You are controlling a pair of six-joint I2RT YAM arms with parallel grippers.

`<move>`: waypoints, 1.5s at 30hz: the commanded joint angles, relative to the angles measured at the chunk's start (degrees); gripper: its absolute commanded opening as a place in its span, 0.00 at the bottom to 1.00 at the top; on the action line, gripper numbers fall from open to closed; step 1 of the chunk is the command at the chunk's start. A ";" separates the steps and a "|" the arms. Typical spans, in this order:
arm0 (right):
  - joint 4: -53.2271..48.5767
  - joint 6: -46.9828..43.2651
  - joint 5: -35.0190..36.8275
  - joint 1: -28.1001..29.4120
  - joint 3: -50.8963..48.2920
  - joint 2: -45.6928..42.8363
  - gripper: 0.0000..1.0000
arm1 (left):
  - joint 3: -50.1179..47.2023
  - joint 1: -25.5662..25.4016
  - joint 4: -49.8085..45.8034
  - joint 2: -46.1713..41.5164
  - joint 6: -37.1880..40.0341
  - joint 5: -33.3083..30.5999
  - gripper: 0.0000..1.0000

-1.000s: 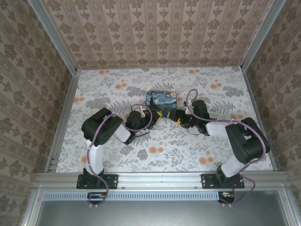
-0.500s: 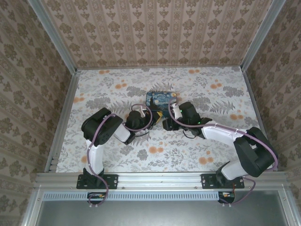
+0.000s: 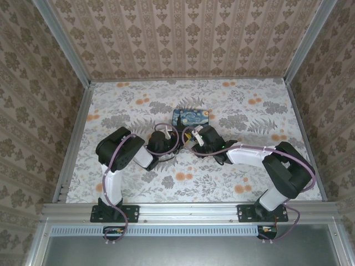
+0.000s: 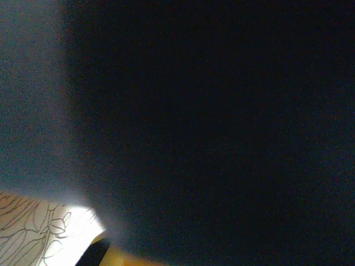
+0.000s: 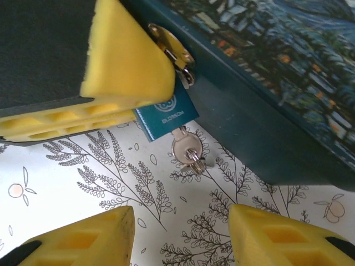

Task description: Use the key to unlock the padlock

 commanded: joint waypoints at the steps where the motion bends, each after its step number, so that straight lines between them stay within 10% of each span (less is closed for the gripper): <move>1: -0.06 -3.14 3.73 0.87 2.37 2.04 0.48 | -0.14 0.29 1.75 -0.61 0.03 1.39 0.00; 15: 0.56 -3.92 6.13 1.00 7.70 7.80 0.37 | -0.73 -0.06 1.78 -1.00 -0.28 1.75 0.00; 21: -0.45 -3.45 4.71 0.66 10.26 8.96 0.12 | -1.69 -0.45 1.79 -1.18 -0.27 1.31 0.00; 31: 7.82 11.41 -35.68 -11.62 5.67 4.20 0.00 | -2.09 -0.28 1.82 -1.09 0.01 1.13 0.00; 35: 10.48 15.23 -41.59 -13.34 5.47 5.52 0.00 | -1.90 -0.19 1.78 -0.96 0.02 1.05 0.00; 40: 11.87 17.84 -41.54 -14.44 3.46 4.15 0.41 | -2.22 -0.08 1.78 -0.98 0.35 1.05 0.00; 45: 14.10 21.03 -40.78 -16.15 -0.20 1.80 0.57 | -2.55 0.02 1.74 -1.05 1.36 1.66 0.00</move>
